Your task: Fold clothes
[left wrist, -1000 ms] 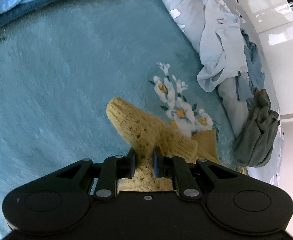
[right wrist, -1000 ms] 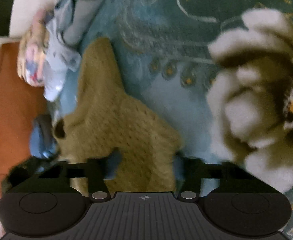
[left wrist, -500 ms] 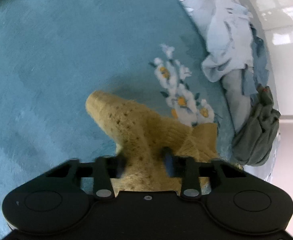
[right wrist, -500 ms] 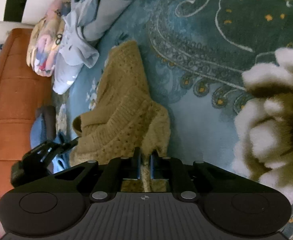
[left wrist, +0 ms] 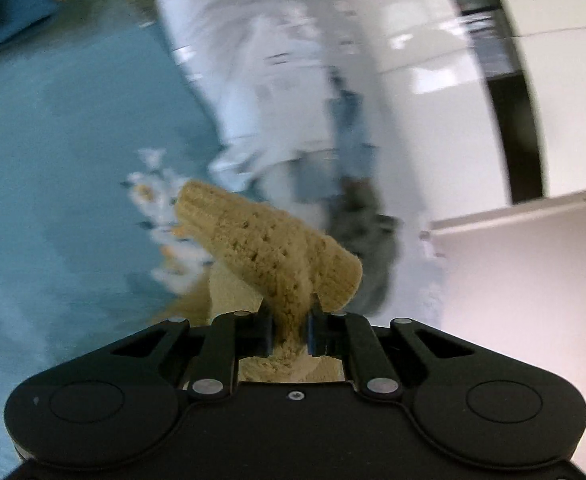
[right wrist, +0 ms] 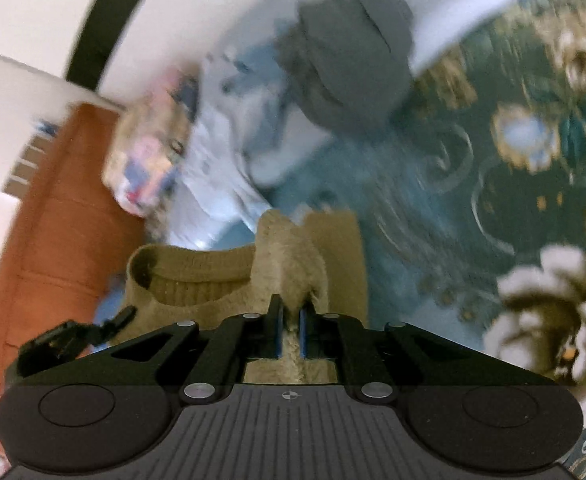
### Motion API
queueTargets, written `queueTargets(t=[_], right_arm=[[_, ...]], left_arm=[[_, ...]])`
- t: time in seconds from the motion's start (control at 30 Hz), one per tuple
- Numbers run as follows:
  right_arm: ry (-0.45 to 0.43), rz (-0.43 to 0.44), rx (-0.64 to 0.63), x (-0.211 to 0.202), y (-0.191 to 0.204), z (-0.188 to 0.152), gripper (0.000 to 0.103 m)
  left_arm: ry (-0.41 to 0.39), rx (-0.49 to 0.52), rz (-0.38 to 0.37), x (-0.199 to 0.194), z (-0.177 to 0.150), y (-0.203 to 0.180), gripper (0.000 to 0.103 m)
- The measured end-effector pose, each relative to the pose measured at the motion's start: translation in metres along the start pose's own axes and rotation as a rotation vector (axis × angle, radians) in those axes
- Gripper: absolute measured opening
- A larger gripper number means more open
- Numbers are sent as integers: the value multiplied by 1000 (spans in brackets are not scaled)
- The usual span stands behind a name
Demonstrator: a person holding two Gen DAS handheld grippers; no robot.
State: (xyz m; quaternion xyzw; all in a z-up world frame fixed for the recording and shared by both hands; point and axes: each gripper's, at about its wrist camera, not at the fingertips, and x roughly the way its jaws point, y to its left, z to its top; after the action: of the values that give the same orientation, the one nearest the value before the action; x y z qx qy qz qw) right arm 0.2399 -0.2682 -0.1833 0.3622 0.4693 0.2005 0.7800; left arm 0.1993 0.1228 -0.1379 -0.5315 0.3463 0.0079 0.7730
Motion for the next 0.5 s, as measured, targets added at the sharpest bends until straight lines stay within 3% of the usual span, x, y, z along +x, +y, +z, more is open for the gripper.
queueTargets(t=[0.23, 0.5], right_arm=[[-163, 75, -54, -75, 48, 1, 6], [-313, 93, -124, -164, 83, -2, 6]], left_arm=[[-18, 134, -153, -67, -18, -56, 11], [-68, 242, -234, -144, -33, -96, 11]])
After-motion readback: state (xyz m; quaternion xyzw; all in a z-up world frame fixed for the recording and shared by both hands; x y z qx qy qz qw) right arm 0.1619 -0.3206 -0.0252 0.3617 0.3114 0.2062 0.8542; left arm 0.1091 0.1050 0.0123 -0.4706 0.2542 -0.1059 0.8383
